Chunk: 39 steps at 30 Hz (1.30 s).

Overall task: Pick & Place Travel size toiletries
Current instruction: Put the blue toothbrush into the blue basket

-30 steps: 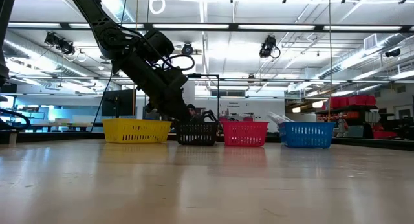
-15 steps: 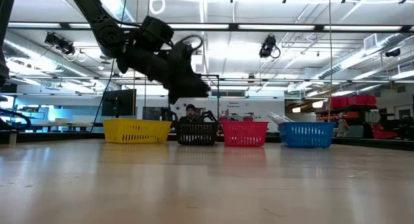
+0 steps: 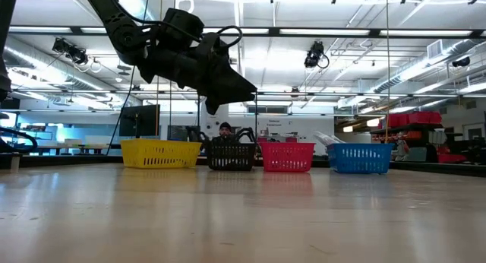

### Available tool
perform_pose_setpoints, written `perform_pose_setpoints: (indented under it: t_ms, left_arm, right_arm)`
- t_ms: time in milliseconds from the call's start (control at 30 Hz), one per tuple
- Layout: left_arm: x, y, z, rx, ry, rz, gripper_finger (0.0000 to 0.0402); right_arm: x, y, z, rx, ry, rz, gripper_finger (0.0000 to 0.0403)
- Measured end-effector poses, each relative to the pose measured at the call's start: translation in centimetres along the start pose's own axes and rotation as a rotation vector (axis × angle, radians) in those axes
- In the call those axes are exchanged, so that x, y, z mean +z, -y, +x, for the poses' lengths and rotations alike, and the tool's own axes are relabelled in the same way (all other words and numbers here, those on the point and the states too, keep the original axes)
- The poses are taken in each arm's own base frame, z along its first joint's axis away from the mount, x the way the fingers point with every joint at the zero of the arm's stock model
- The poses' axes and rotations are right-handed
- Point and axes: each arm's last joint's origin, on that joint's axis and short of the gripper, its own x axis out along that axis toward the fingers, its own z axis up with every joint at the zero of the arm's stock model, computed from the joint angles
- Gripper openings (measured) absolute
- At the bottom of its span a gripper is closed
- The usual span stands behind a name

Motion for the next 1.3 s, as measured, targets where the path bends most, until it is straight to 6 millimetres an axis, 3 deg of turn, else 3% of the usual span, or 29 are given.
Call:
perform_pose_setpoints:
  t_ms: [167, 300, 367, 433, 567, 600, 667, 767, 867, 967, 1133, 1300]
  left_arm:
    - [-0.1, 0.3, 0.1, -0.008, -0.002, 0.001, 0.0127]
    - [-0.1, 0.3, 0.1, -0.005, -0.001, -0.009, 0.0127]
    - [0.0, 0.3, 0.1, 0.004, 0.001, -0.019, 0.0127]
    - [0.0, 0.3, 0.1, 0.008, 0.004, -0.019, 0.0127]
    - [0.0, 0.2, 0.1, 0.019, 0.014, -0.017, 0.0127]
    - [0.0, 0.2, 0.1, 0.024, 0.015, -0.019, 0.0127]
    - [0.0, 0.2, 0.1, 0.031, 0.016, -0.02, 0.0127]
    - [0.0, 0.2, 0.1, 0.047, 0.02, -0.02, 0.0127]
    - [0.0, 0.4, 0.2, 0.064, 0.023, -0.018, 0.0127]
    - [-0.1, 0.6, 0.3, 0.059, 0.021, -0.015, 0.0127]
    - [-0.2, 0.9, 0.4, 0.049, 0.016, 0.0, 0.0127]
    - [-0.2, 1.1, 0.5, 0.043, 0.014, 0.011, 0.0127]
  right_arm:
    - [0.6, -0.1, 0.0, -0.014, 0.091, -0.007, 0.0041]
    - [1.9, 0.2, -1.3, -0.202, 0.254, -0.15, 0.0037]
    - [2.2, 0.6, -2.0, -0.393, 0.303, -0.269, 0.0036]
    - [2.7, 1.3, -2.9, -0.704, 0.356, -0.352, 0.0036]
    - [3.5, 3.6, -5.1, -1.369, 0.39, -0.269, 0.0035]
    - [3.7, 4.2, -5.6, -1.448, 0.387, -0.232, 0.0035]
    - [4.1, 6.0, -6.5, -1.443, 0.349, -0.194, 0.0034]
    - [5.1, 9.8, -7.5, -1.484, 0.434, 0.077, 0.0034]
    - [4.9, 13.7, -8.7, -1.614, 0.403, 0.223, 0.0034]
    - [4.4, 17.6, -10.1, -1.592, 0.379, 0.382, 0.0034]
    - [2.6, 23.2, -11.7, -1.434, 0.345, 0.671, 0.0034]
    - [-0.3, 26.7, -12.8, -1.46, 0.286, 0.925, 0.0034]
